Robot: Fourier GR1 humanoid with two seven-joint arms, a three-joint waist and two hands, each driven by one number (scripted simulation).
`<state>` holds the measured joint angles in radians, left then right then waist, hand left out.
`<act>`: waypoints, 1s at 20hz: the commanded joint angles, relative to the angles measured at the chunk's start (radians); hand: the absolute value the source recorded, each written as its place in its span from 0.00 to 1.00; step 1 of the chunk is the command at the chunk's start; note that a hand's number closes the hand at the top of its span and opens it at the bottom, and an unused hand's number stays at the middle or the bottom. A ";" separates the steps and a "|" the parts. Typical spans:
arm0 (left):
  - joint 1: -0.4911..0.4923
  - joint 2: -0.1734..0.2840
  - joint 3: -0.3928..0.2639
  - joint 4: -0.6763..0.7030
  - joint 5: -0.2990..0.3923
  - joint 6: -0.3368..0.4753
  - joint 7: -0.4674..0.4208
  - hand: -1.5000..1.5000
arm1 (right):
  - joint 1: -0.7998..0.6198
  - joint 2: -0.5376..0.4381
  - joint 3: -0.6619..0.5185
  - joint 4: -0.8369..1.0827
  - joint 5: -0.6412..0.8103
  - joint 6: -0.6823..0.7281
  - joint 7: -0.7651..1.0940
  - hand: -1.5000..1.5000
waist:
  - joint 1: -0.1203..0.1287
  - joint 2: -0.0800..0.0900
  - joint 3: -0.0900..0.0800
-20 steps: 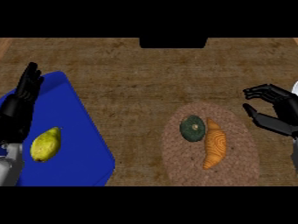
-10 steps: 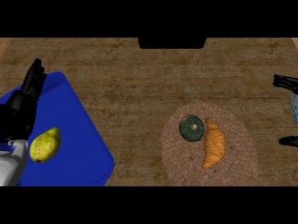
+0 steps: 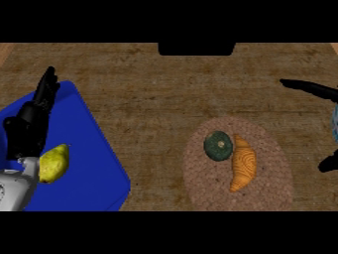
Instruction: Pick the croissant from the placemat and place it in the bowl
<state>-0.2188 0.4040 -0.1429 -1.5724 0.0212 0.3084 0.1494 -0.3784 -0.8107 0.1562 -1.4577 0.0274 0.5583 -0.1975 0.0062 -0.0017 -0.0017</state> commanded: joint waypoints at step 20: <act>-0.009 -0.083 0.036 -0.031 -0.088 -0.016 0.071 0.50 | -0.060 0.253 0.291 -0.049 0.352 0.190 0.407 0.00 | -0.002 0.002 0.002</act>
<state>-0.2172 0.3562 -0.0943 -1.5891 -0.0280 0.2657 0.1726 -0.4455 -0.5891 0.4311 -1.5620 0.2943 0.7519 0.2107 0.0045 0.0001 -0.0002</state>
